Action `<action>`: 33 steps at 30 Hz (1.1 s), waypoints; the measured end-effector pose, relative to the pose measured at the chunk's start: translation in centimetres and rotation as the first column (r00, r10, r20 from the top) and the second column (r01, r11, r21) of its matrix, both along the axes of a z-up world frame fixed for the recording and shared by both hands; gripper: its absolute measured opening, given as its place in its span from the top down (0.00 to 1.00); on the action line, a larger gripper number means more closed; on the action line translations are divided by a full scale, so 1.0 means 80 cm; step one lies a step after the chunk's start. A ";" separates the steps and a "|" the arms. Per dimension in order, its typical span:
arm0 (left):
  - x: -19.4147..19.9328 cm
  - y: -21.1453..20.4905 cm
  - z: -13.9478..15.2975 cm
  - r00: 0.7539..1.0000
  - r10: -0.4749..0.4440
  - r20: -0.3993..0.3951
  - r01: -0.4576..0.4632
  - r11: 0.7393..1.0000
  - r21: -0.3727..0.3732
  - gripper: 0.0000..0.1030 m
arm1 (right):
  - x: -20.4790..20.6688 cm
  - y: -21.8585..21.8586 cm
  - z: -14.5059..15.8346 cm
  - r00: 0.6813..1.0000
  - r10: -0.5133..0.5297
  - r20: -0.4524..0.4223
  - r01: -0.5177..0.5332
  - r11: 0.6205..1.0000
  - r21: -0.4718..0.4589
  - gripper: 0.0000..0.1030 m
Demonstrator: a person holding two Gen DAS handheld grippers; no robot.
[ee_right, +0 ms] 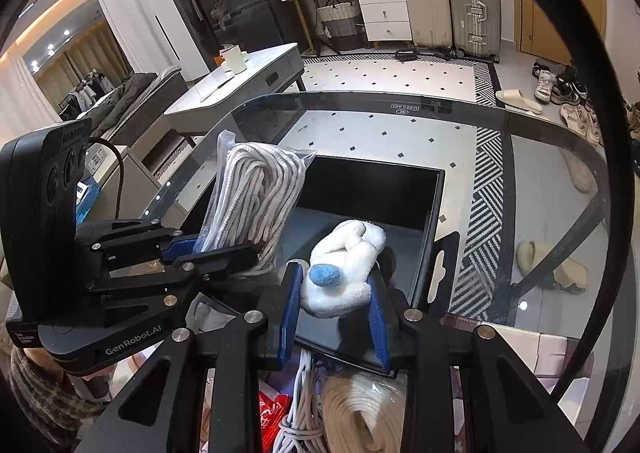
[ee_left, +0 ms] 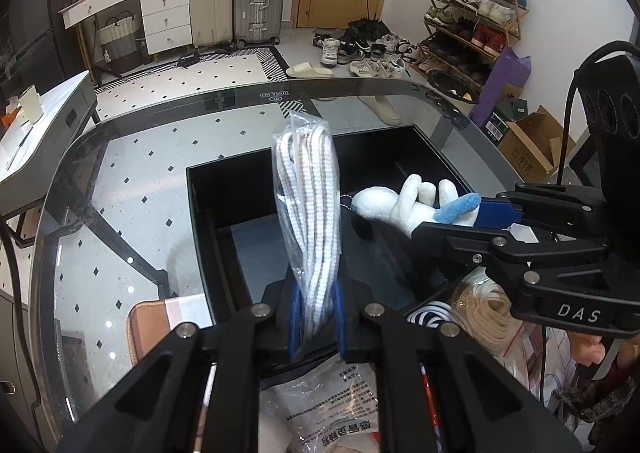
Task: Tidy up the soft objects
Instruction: 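Carry the bagged rope and plush toy over the black box with both tools, then lower both items into the black box and open both tools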
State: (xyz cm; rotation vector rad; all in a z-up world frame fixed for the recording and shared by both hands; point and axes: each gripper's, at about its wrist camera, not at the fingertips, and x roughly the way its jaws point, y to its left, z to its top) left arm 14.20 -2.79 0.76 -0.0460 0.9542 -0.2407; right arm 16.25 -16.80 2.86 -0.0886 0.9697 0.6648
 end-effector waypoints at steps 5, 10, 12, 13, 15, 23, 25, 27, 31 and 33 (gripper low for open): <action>0.005 0.002 0.002 1.000 0.004 -0.003 -0.004 1.000 0.001 0.88 | -0.003 -0.003 0.003 1.000 0.004 0.001 -0.004 1.000 -0.005 0.70; 0.003 0.002 0.008 1.000 0.001 0.012 -0.001 1.000 0.015 0.65 | -0.010 -0.002 0.009 1.000 0.014 0.026 -0.014 1.000 -0.009 0.66; 0.002 0.004 0.010 1.000 0.005 0.015 -0.005 1.000 0.009 0.59 | -0.013 -0.001 0.013 0.999 0.018 0.038 -0.018 1.000 -0.009 0.57; 0.001 0.005 0.011 1.000 0.006 0.015 -0.006 1.000 0.010 0.58 | -0.015 -0.002 0.015 0.999 0.020 0.042 -0.020 1.000 -0.001 0.55; -0.001 0.006 0.013 1.000 0.010 0.017 -0.010 1.000 0.019 0.54 | -0.019 -0.002 0.021 0.998 0.021 0.052 -0.022 1.000 0.007 0.51; -0.016 0.011 0.028 0.998 0.012 0.056 -0.013 1.000 0.018 0.31 | -0.038 -0.014 0.046 0.996 0.005 0.092 -0.008 1.000 0.030 0.26; -0.021 0.011 0.033 0.998 0.014 0.068 -0.015 1.000 0.014 0.28 | -0.042 -0.019 0.051 0.995 0.001 0.098 -0.004 0.999 0.034 0.20; -0.025 0.012 0.036 0.997 0.018 0.070 -0.019 1.000 0.022 0.26 | -0.047 -0.022 0.054 0.995 0.000 0.103 -0.004 0.999 0.036 0.15; -0.035 0.011 0.041 0.997 0.020 0.078 -0.023 0.999 0.043 0.20 | -0.059 -0.031 0.057 0.995 0.018 0.098 -0.022 0.999 0.033 0.14; -0.040 0.011 0.043 0.997 0.016 0.074 -0.019 0.999 0.045 0.15 | -0.059 -0.037 0.058 0.996 0.012 0.094 -0.015 0.999 0.034 0.13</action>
